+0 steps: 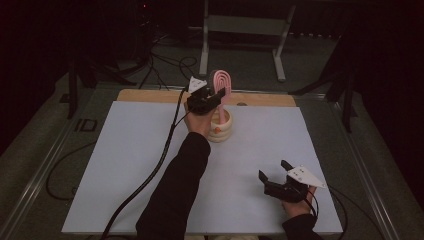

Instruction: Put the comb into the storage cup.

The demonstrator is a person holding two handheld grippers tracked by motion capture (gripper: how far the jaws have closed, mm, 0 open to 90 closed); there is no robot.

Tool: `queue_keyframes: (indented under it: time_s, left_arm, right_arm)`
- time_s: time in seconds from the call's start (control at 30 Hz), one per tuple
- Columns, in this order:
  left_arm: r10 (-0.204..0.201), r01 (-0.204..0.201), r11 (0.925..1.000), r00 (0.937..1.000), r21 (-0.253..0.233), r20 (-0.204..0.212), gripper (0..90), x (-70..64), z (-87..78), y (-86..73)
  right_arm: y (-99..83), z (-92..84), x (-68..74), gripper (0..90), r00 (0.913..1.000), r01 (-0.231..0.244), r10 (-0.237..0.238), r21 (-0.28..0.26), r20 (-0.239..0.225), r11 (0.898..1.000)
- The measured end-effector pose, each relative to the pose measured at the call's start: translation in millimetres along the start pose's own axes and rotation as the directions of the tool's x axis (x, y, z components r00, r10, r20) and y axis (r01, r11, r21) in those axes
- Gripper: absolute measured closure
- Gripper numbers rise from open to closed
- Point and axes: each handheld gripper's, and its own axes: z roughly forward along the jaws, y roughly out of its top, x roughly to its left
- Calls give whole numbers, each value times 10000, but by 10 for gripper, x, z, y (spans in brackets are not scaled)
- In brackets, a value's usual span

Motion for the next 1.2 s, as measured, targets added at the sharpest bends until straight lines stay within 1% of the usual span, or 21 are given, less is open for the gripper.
queue_keyframes:
  time_s: [0.1,0.23,0.5,0.63,1.0,1.03,1.1,1.2]
  left_arm:
    - [-36,36,10000,10000,0,-20,647,-3,1,-12]
    - [-212,212,9998,9998,16,-48,646,-5,7,-70]
    - [-239,239,9997,9997,47,-40,644,-13,15,-105]
    - [-191,191,9998,9998,69,-32,643,-18,9,-122]
    - [-240,241,9997,9997,71,-81,644,-4,-1,-136]
    - [-334,334,9994,9994,31,-125,644,14,-6,-159]
    - [-372,372,9993,9993,34,-102,642,18,-4,-163]
    - [-330,331,9994,9994,44,-111,642,16,-7,-163]
  right_arm:
    - [1,-1,1,78,10000,-17,17,-7,-6,10000]
    - [1,1,5,78,10000,-7,7,-13,-9,10000]
    - [0,4,5,78,10000,-4,4,-9,-7,10000]
    - [0,5,7,78,10000,4,-4,-3,-5,10000]
    - [0,7,12,78,10000,14,-14,18,9,10000]
    - [0,7,12,78,10000,14,-14,18,9,10000]
    - [-1,9,15,78,10000,20,-19,29,-6,10000]
    - [-1,8,13,78,10000,-3,3,40,7,10000]
